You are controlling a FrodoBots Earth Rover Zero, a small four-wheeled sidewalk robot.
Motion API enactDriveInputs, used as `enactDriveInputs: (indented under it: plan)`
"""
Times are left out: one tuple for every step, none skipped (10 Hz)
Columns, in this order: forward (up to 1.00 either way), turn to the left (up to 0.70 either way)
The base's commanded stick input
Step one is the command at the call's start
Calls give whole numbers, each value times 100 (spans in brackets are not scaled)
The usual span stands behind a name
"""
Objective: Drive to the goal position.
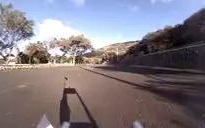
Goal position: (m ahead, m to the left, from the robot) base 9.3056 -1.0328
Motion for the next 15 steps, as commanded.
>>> enactDriveInputs:
  plan:
    - [69,2]
    - [69,2]
    - [69,2]
    - [69,2]
    - [69,2]
    - [69,2]
    - [69,2]
    - [69,2]
    - [69,2]
    - [69,2]
    - [69,2]
    - [69,2]
    - [69,2]
    - [69,2]
    - [69,2]
